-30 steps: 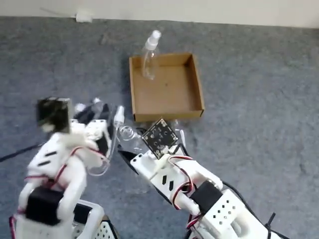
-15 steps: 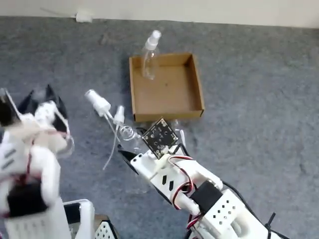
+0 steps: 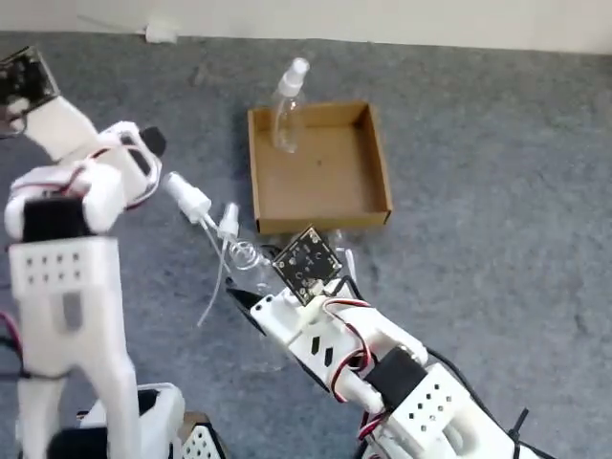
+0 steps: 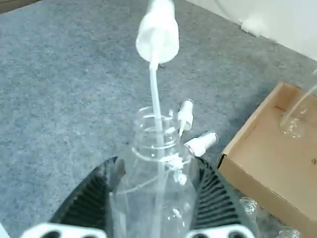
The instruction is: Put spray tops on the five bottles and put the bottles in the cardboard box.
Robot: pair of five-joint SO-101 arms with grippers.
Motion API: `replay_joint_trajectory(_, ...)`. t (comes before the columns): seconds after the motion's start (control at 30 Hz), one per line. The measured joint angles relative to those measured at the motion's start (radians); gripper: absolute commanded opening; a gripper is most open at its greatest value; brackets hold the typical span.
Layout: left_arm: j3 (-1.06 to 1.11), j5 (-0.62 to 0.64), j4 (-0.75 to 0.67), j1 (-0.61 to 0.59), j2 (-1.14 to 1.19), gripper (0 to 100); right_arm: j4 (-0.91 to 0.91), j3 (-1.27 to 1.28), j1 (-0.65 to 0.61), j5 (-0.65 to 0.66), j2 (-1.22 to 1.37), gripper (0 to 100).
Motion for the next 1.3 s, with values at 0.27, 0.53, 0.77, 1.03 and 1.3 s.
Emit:
replay_joint_trajectory(0.27,-0.003,0.005,0.051,0.003,0.078,2,0.000,0.000,0.008,0.000,0.000,0.4)
replay_joint_trajectory(0.53,0.078,-0.034,0.135,0.126,-0.104,1,0.000,0.000,0.008,0.000,0.000,0.4)
replay_joint_trajectory(0.77,0.150,-0.091,0.143,0.258,-0.304,1,0.000,0.000,0.008,0.000,0.000,0.4)
replay_joint_trajectory(1.03,0.152,-0.206,0.143,0.391,-0.336,1,0.000,0.029,0.008,-0.003,0.000,0.4)
replay_joint_trajectory(1.3,0.147,-0.241,0.144,0.144,-0.414,1,0.000,0.032,0.008,-0.003,0.000,0.4)
